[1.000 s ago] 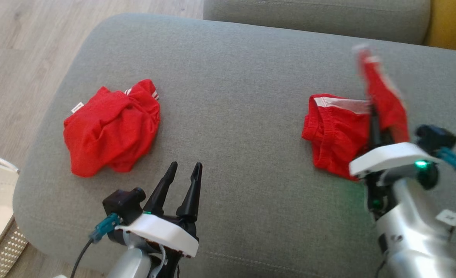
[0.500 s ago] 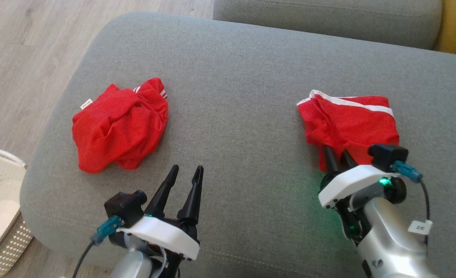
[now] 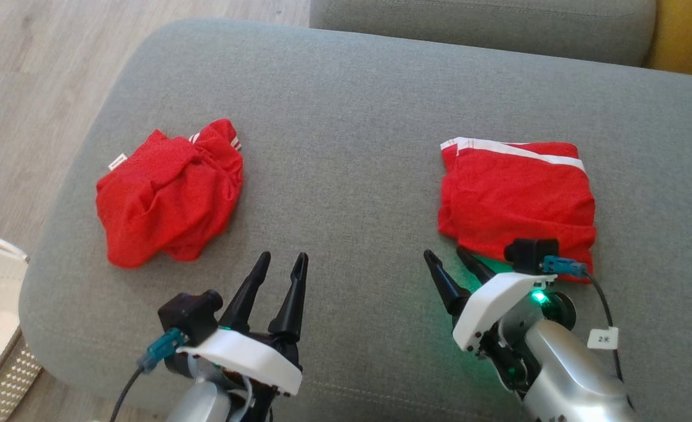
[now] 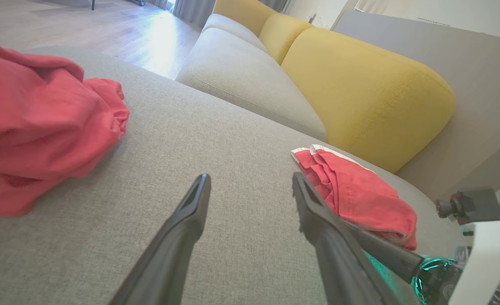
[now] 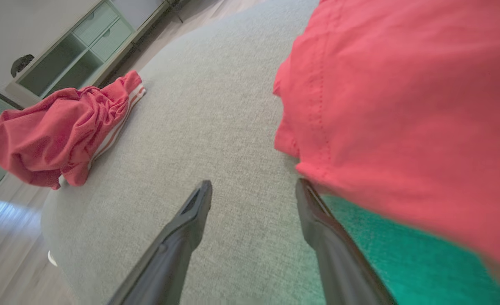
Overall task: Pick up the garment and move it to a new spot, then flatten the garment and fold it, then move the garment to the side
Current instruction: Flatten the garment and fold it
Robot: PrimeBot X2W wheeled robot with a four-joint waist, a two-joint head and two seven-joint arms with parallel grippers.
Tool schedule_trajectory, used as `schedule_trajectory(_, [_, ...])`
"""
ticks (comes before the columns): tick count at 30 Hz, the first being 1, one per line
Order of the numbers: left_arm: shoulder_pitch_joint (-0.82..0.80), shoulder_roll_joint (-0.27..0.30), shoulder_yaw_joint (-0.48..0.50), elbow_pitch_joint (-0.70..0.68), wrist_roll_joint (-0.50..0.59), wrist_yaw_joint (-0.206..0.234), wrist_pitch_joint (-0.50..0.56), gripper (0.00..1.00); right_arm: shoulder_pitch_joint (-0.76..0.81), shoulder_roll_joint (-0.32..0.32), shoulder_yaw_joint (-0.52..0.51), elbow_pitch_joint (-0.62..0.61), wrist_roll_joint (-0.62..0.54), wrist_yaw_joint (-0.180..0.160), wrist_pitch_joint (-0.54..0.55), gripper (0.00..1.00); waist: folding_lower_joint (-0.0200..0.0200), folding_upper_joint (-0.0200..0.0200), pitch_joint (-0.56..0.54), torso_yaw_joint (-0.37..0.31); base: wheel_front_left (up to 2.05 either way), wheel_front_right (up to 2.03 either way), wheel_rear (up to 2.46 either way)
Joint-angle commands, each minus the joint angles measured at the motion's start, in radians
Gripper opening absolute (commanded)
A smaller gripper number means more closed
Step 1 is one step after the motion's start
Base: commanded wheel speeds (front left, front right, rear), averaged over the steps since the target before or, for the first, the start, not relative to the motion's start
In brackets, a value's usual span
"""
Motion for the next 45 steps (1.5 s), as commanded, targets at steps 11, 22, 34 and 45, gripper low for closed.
schedule_trajectory(11, [-0.022,0.002,0.094,-0.055,-0.005,0.017,-0.012,1.0,0.015,-0.063,0.037,-0.212,0.065,-0.001,-0.057,1.0,0.0,0.0,-0.029,-0.055,0.0,0.0,0.0])
schedule_trajectory(22, [-0.018,0.002,0.162,-0.093,-0.012,0.017,-0.012,1.0,0.137,-0.112,-0.246,-0.426,-0.294,-0.001,-0.188,1.0,0.0,0.0,-0.045,-0.133,0.0,0.0,0.0])
schedule_trajectory(34, [0.033,0.002,0.182,-0.097,-0.006,0.02,-0.012,1.0,0.313,-0.009,-0.426,-0.572,-0.577,-0.001,-0.246,1.0,0.0,0.0,-0.042,-0.166,0.0,0.0,0.0])
schedule_trajectory(45, [0.054,0.002,0.167,-0.1,-0.003,0.013,-0.012,1.0,0.329,0.011,-0.44,-0.547,-0.61,-0.001,-0.259,1.0,0.0,0.0,-0.052,-0.168,0.0,0.0,0.0])
